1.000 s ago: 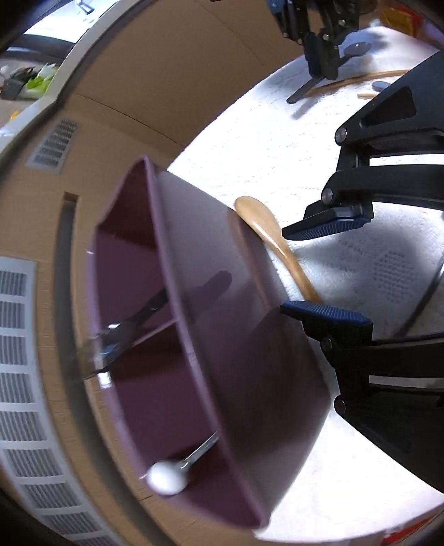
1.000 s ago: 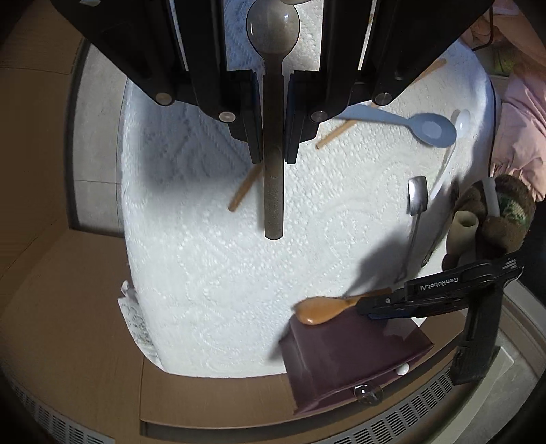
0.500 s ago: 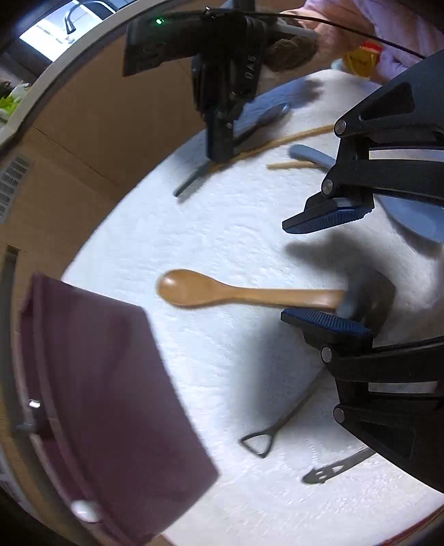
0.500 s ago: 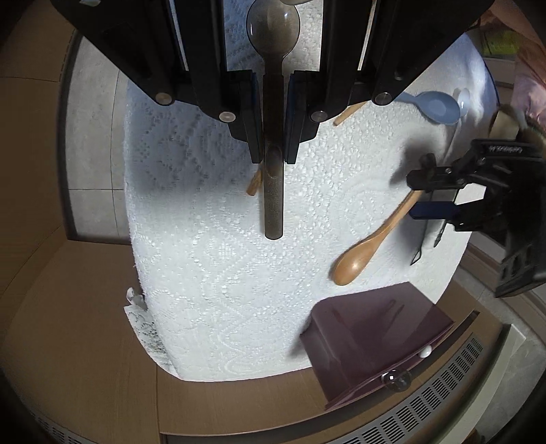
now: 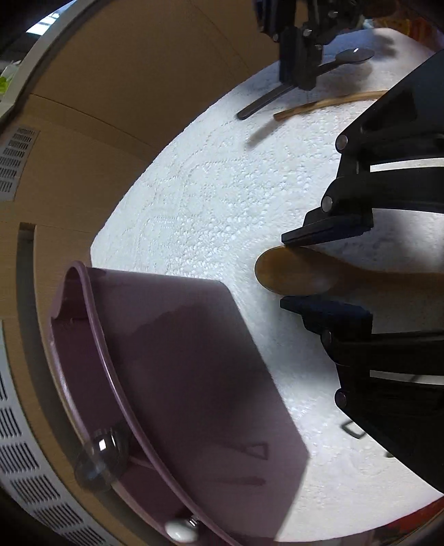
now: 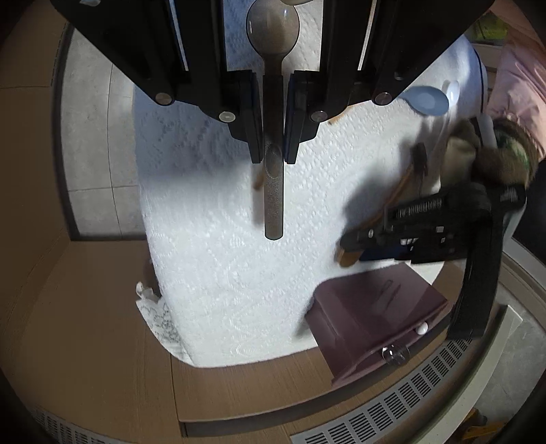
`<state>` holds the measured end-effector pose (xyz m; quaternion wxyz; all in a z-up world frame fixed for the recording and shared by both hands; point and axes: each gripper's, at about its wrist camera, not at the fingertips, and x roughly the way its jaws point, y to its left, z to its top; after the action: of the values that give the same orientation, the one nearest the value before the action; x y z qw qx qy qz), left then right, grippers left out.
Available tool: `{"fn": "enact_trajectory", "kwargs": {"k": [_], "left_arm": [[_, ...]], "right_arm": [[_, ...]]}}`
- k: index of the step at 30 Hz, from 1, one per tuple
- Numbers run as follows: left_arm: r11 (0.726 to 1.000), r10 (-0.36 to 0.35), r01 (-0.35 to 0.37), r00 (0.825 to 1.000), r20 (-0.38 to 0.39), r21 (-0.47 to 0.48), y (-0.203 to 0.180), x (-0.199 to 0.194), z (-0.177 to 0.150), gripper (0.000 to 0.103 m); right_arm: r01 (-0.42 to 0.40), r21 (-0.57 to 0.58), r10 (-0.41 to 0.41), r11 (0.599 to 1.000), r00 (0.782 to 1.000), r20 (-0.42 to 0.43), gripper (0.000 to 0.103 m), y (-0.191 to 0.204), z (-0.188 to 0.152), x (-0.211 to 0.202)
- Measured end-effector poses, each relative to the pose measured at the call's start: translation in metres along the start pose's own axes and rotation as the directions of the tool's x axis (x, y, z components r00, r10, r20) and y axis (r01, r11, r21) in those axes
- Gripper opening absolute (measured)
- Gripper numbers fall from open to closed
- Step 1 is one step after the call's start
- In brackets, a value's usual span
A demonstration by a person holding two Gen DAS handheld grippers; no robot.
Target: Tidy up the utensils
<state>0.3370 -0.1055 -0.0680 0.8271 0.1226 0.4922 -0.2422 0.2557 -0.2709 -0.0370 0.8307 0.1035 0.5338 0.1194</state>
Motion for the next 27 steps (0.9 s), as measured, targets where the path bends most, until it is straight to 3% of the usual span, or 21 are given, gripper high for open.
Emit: {"fn": "enact_trajectory", "kwargs": {"k": [4, 7, 10, 11, 12, 15, 18, 20, 22, 25, 27], "left_arm": [[0.995, 0.044, -0.034, 0.993, 0.109, -0.092, 0.017, -0.037, -0.03, 0.031], [0.986, 0.055, -0.014, 0.967, 0.247, -0.165, 0.032, -0.087, -0.046, 0.031], [0.978, 0.089, -0.005, 0.917, 0.388, -0.21, 0.042, -0.136, -0.049, 0.03], [0.975, 0.094, 0.005, 0.897, 0.431, -0.222, 0.047, -0.154, -0.048, 0.025], [0.973, 0.107, 0.003, 0.88, 0.463, -0.231, 0.05, -0.167, -0.047, 0.007], [0.971, 0.136, -0.003, 0.828, 0.544, -0.238, 0.051, -0.197, -0.036, 0.007], [0.971, 0.156, -0.012, 0.79, 0.593, -0.239, 0.062, -0.217, -0.021, 0.007], [0.972, 0.136, 0.01, 0.792, 0.596, -0.234, 0.071, -0.227, -0.017, 0.007], [0.974, 0.124, 0.011, 0.808, 0.576, -0.225, 0.077, -0.226, -0.014, 0.007], [0.975, 0.105, 0.013, 0.855, 0.507, -0.223, 0.085, -0.214, -0.015, 0.009], [0.975, 0.073, 0.029, 0.897, 0.436, -0.222, 0.087, -0.188, -0.021, 0.011]], "right_arm": [[-0.009, -0.025, 0.01, 1.0, 1.0, 0.025, 0.011, 0.014, 0.01, -0.001], [-0.007, -0.048, 0.011, 0.999, 0.996, 0.083, 0.011, 0.029, 0.022, -0.013], [-0.005, -0.079, 0.019, 0.997, 0.985, 0.173, 0.011, 0.047, 0.034, -0.035], [0.0, -0.089, 0.019, 0.996, 0.978, 0.208, 0.011, 0.054, 0.038, -0.044], [0.004, -0.099, 0.02, 0.995, 0.971, 0.239, 0.011, 0.061, 0.043, -0.053], [0.012, -0.121, 0.029, 0.993, 0.944, 0.33, 0.011, 0.081, 0.057, -0.079], [0.03, -0.161, 0.04, 0.987, 0.911, 0.41, 0.011, 0.104, 0.074, -0.101], [0.03, -0.184, 0.053, 0.983, 0.901, 0.431, 0.011, 0.115, 0.081, -0.111], [0.02, -0.207, 0.071, 0.978, 0.905, 0.418, 0.011, 0.122, 0.085, -0.114], [0.061, -0.235, 0.038, 0.97, 0.918, 0.395, 0.011, 0.128, 0.084, -0.108], [0.073, -0.236, 0.017, 0.969, 0.934, 0.357, 0.011, 0.125, 0.077, -0.098]]}}
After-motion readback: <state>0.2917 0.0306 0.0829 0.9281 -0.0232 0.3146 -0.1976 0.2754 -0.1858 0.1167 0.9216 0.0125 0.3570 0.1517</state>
